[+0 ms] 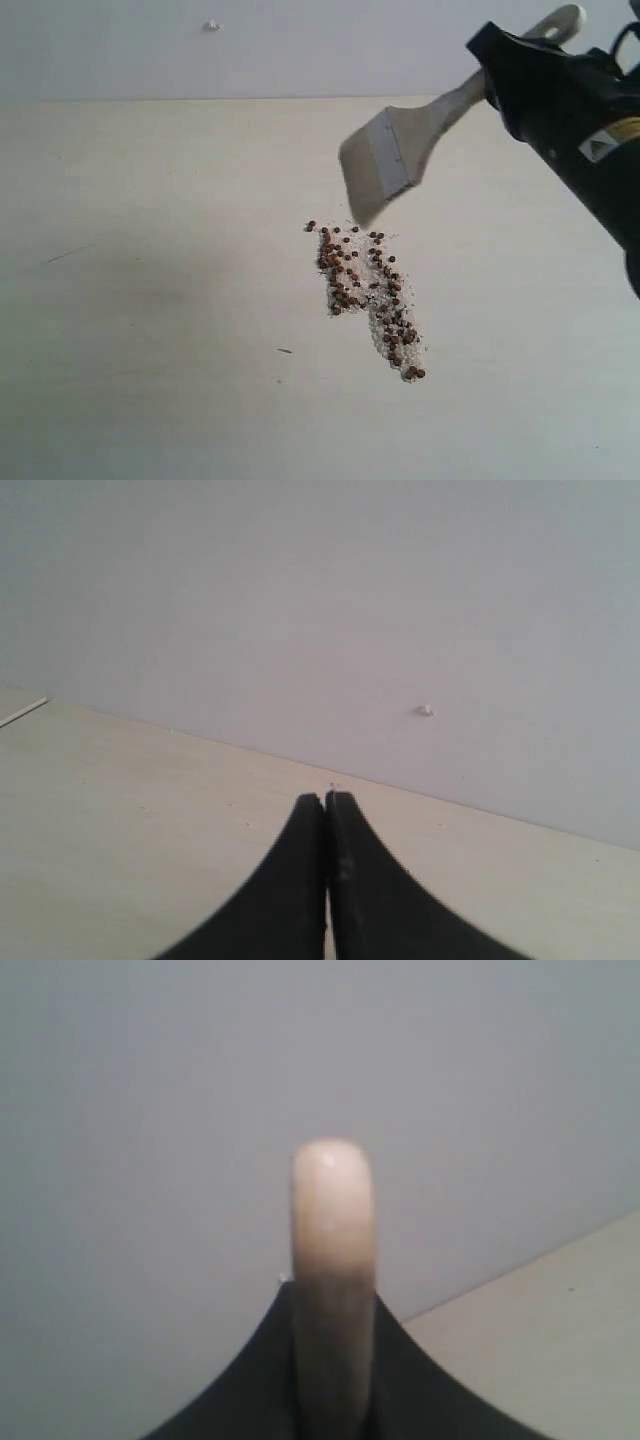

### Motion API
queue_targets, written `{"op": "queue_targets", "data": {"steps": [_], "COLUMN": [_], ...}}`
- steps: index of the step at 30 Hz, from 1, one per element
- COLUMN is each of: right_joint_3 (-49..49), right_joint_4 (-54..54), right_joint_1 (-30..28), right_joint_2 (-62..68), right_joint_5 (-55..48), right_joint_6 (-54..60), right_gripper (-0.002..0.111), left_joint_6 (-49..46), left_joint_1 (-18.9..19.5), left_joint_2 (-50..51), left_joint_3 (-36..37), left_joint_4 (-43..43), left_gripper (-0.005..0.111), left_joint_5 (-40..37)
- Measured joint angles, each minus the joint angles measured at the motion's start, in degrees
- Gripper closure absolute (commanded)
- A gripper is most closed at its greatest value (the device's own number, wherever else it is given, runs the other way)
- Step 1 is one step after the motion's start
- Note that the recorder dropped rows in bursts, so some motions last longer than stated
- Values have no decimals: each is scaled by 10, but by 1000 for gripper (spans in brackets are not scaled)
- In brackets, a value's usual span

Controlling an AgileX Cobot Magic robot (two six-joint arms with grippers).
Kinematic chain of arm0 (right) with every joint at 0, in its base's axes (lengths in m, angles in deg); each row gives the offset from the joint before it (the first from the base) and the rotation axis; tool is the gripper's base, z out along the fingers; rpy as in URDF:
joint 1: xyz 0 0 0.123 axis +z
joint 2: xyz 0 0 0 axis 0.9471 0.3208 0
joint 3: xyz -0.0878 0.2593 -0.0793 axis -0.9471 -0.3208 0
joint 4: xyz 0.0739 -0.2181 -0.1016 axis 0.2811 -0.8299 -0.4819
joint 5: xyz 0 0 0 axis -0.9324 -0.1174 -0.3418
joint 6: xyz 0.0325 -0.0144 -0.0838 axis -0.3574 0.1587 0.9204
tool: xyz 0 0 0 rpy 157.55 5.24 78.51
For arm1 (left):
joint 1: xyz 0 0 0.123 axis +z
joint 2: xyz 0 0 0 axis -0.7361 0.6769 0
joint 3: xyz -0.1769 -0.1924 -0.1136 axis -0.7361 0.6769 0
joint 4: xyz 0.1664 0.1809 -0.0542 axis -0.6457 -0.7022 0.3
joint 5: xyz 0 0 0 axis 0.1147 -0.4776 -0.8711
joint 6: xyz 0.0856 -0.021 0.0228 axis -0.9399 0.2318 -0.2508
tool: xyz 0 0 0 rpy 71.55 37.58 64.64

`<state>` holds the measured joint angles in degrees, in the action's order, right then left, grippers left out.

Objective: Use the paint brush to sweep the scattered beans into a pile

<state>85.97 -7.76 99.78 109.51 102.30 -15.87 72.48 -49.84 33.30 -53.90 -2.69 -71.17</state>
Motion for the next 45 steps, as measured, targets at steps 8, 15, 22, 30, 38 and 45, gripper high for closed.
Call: {"op": "queue_targets", "data": {"steps": [8, 15, 22, 30, 38, 45], "right_joint_3": [136, 238, 314, 345, 347, 347], "right_joint_4": [198, 419, 477, 497, 542, 609], "right_joint_1": [135, 226, 234, 234, 236, 230], "right_joint_2": [93, 214, 296, 335, 343, 355], "right_joint_5": [1, 112, 129, 138, 119, 123], "right_joint_6": [194, 273, 278, 233, 270, 349], "right_gripper": [108, 108, 108, 108, 108, 108], "left_joint_6": [0, 0, 0, 0, 0, 0], "left_joint_1": [0, 0, 0, 0, 0, 0], "left_joint_2": [0, 0, 0, 0, 0, 0], "left_joint_3": [0, 0, 0, 0, 0, 0], "left_joint_4": [0, 0, 0, 0, 0, 0], "left_gripper": [107, 107, 107, 107, 107, 107], "left_joint_5": [0, 0, 0, 0, 0, 0]}}
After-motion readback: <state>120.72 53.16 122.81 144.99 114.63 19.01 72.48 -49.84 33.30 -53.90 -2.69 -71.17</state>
